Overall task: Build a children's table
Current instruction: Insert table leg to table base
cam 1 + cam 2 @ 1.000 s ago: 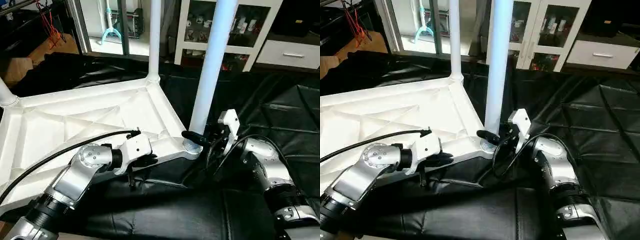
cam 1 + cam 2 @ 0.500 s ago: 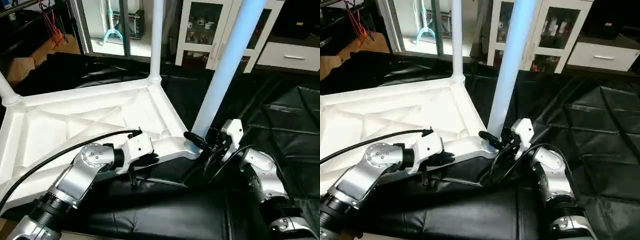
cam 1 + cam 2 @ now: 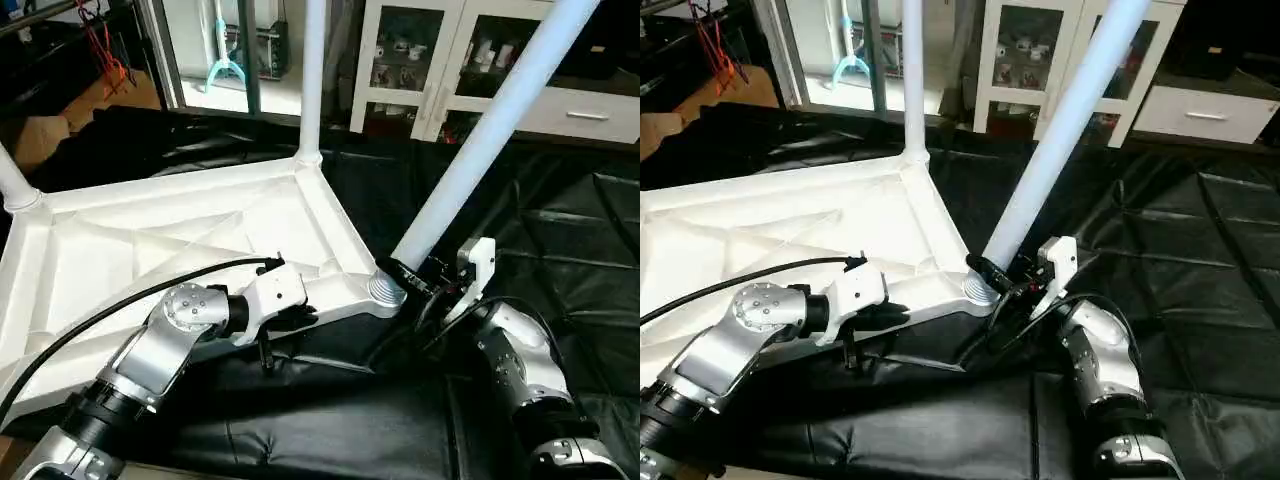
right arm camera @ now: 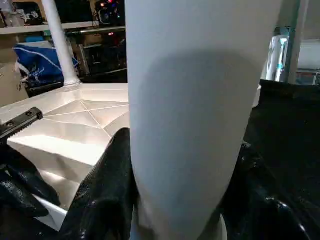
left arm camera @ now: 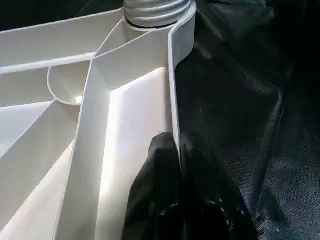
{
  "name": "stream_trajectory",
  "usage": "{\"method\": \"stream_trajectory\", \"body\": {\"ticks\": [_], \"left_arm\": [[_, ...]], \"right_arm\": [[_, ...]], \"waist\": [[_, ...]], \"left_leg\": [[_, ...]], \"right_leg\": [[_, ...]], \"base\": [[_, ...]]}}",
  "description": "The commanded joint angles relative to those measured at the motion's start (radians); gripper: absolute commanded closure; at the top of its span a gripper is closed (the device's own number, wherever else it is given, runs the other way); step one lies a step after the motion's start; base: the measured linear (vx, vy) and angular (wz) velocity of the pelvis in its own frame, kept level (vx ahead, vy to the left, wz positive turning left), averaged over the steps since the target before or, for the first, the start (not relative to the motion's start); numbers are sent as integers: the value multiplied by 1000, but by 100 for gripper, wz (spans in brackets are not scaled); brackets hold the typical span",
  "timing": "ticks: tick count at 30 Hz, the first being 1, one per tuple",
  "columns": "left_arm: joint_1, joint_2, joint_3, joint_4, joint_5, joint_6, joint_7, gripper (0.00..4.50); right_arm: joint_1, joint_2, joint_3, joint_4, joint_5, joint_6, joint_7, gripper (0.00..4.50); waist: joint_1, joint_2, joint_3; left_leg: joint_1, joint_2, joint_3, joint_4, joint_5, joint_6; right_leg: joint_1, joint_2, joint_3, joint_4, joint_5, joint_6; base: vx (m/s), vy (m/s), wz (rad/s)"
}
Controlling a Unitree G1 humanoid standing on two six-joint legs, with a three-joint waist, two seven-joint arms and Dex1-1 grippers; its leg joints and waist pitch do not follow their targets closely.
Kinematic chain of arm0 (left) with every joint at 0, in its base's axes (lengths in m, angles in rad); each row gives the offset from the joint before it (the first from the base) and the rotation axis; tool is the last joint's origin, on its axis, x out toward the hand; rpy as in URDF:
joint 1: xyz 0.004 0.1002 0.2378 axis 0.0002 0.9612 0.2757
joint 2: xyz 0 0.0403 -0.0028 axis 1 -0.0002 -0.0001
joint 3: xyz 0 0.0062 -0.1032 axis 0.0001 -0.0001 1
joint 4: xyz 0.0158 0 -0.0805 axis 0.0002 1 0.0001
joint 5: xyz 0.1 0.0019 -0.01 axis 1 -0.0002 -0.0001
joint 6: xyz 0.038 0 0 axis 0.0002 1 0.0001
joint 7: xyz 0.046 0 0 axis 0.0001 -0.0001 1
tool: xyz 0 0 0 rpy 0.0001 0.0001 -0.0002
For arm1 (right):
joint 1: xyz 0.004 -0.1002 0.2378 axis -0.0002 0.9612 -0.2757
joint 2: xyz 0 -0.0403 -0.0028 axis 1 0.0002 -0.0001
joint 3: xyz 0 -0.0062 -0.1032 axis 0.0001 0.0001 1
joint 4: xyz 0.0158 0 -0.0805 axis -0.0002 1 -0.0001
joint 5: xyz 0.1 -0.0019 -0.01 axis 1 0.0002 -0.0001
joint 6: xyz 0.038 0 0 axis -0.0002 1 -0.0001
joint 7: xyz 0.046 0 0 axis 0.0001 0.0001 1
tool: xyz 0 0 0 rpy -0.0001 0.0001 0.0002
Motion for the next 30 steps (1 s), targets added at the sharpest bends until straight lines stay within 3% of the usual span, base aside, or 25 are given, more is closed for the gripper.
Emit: {"method": "stream_trajectory", "body": {"ticks": [1,2,4,5,7,12,13,17,19,20,23,24,25,26,30], "left_arm": [[-14,11,3,3,18,-15,0,450],[-11,14,3,0,19,-14,-1,450],[-7,17,3,-4,19,-13,-1,450],[-5,19,4,-7,18,-10,-1,450],[0,23,7,-17,16,-6,-3,450],[17,38,6,-46,2,0,-32,450],[20,42,6,-50,-8,-3,-48,450],[34,58,7,-89,-60,-7,-114,450],[43,77,10,-121,-92,2,-159,450],[53,97,13,-145,-106,0,-187,450],[63,117,17,-168,-113,-2,-207,450],[68,125,18,-178,-115,-7,-215,450],[72,130,19,-186,-117,-10,-220,450],[74,132,19,-193,-121,-8,-223,450],[63,124,13,-173,-110,-19,-216,450]], "right_arm": [[56,-43,43,48,-91,27,15,263],[58,-59,72,47,-121,17,43,263],[60,-67,87,46,-135,22,59,263],[59,-71,93,48,-136,38,70,263],[51,-90,123,63,-149,93,104,263],[32,-146,202,98,-202,132,213,263],[28,-156,209,96,-201,136,241,263],[30,-201,214,51,-173,172,333,263],[45,-235,216,-3,-149,209,381,263],[66,-262,217,-54,-133,226,407,263],[95,-286,216,-102,-116,237,423,263],[115,-298,212,-131,-107,244,431,263],[134,-307,209,-156,-100,249,437,263],[168,-319,201,-187,-91,248,443,263],[231,-325,187,-233,-82,235,436,263]], "waist": [[0,13,-50],[0,3,-51],[2,8,-50],[1,-2,-51],[4,3,-50],[3,2,-49],[5,9,-49],[4,4,-50],[7,6,-51],[11,12,-51],[19,11,-51],[22,15,-50],[23,10,-49],[25,18,-45],[24,19,-40]], "left_leg": [[15,68,-33,-67,17,109],[15,67,-31,-66,21,112],[14,66,-31,-65,28,118],[13,66,-31,-65,32,124],[14,67,-32,-66,31,129],[13,66,-32,-64,31,134],[15,67,-32,-64,26,133],[17,69,-33,-68,5,120],[18,71,-34,-68,12,122],[18,71,-34,-66,28,125],[18,72,-32,-64,42,136],[19,72,-32,-66,28,130],[21,72,-32,-67,10,120],[21,73,-32,-70,-8,111],[24,73,-33,-77,-69,76]], "right_leg": [[46,-86,45,-47,211,-292],[47,-85,45,-47,213,-290],[47,-86,46,-46,213,-288],[48,-86,46,-46,216,-289],[47,-86,45,-47,203,-289],[47,-85,44,-47,194,-290],[45,-87,45,-48,192,-291],[48,-83,43,-49,202,-292],[50,-81,42,-47,221,-290],[48,-81,41,-44,245,-290],[48,-81,41,-43,278,-285],[44,-82,41,-44,262,-286],[46,-81,42,-48,236,-281],[44,-82,43,-52,214,-278],[42,-81,44,-59,150,-273]], "base": [[0,0,0],[0,0,0],[0,0,0],[0,0,0],[0,0,0],[0,0,0],[0,0,0],[0,0,0],[0,0,0],[0,0,0],[0,0,0],[0,0,0],[0,0,0],[0,0,0],[0,0,0]]}}
